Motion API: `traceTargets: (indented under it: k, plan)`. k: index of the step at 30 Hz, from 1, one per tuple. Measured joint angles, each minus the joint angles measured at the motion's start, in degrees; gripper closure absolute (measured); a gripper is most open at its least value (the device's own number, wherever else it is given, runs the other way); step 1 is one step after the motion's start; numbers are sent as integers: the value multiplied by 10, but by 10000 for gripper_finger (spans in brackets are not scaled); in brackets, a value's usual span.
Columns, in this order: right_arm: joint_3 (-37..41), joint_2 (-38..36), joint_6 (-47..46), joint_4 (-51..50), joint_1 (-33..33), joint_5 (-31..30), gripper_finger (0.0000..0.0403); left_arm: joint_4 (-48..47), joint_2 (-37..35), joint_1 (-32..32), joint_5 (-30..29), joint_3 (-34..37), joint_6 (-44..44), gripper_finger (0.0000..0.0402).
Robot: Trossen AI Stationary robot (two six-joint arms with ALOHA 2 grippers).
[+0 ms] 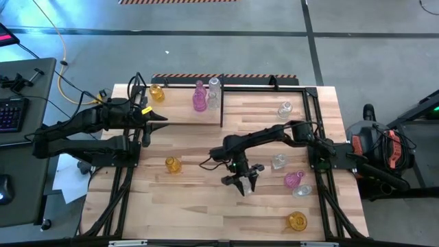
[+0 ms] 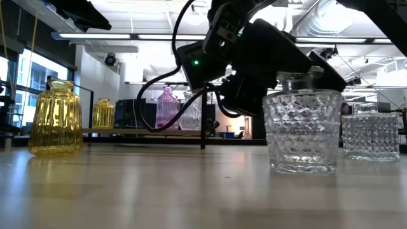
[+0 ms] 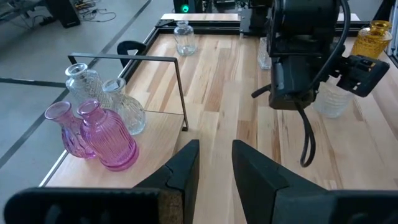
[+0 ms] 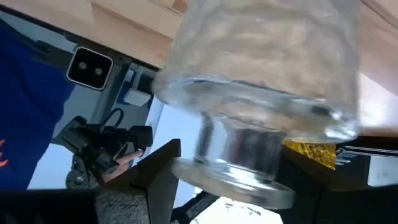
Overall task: Sort vases onto shelf
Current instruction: Put the transparent vase on the shelf aligned with the other transparent vases
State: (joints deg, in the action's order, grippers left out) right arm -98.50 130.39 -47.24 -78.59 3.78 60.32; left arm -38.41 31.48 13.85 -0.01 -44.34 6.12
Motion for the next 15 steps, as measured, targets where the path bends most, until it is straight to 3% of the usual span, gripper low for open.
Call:
traceTargets:
  k: [8,15]
  plan:
    - [-16,0,-4,-9,-16,-26,195,0,0,0,0,0,0,314]
    - [-88,0,-16,-1,-35,-99,194,0,0,0,0,0,-1,314]
